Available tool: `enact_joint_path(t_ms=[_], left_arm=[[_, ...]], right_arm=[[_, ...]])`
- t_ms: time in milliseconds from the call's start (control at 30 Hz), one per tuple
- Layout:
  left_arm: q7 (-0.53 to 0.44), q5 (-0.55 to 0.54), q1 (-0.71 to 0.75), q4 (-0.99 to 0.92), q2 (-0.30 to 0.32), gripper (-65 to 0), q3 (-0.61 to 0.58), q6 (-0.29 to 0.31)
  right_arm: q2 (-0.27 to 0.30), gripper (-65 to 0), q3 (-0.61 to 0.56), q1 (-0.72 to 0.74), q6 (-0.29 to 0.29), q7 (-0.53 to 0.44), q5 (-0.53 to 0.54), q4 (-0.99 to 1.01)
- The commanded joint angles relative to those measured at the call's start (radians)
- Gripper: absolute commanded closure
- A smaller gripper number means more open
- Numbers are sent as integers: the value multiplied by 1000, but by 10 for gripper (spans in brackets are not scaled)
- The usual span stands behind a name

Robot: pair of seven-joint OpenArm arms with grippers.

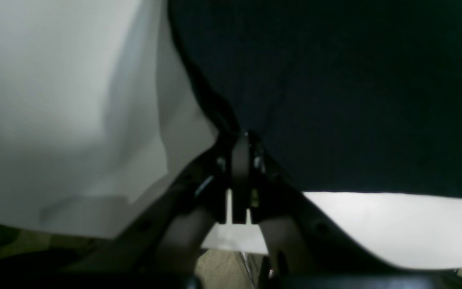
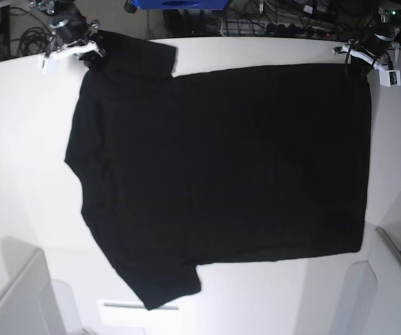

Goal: Fold the T-shirt properly
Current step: 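Pull the grasped shoulder corners toward the robot with both grippers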

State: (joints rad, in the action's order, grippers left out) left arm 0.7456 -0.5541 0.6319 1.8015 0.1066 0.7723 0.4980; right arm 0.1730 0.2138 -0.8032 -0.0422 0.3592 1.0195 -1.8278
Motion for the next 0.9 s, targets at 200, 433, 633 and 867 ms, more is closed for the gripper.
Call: enact_joint_path(t_ms=[200, 433, 633, 867], left_arm=[[-13, -8, 65, 25, 11, 0, 6, -2], [-7, -14, 65, 34, 9, 0, 6, -2], [-5, -16, 62, 103, -23, 0, 16, -3], [-5, -156, 58, 120, -18, 0, 17, -49]], right_arm=[[6, 0, 3, -51, -11, -13, 11, -86], [10, 0, 0, 28, -3, -5, 14, -88], [9, 0, 2, 104, 1, 33, 14, -88], [6, 0, -3, 230, 55, 128, 15, -88]])
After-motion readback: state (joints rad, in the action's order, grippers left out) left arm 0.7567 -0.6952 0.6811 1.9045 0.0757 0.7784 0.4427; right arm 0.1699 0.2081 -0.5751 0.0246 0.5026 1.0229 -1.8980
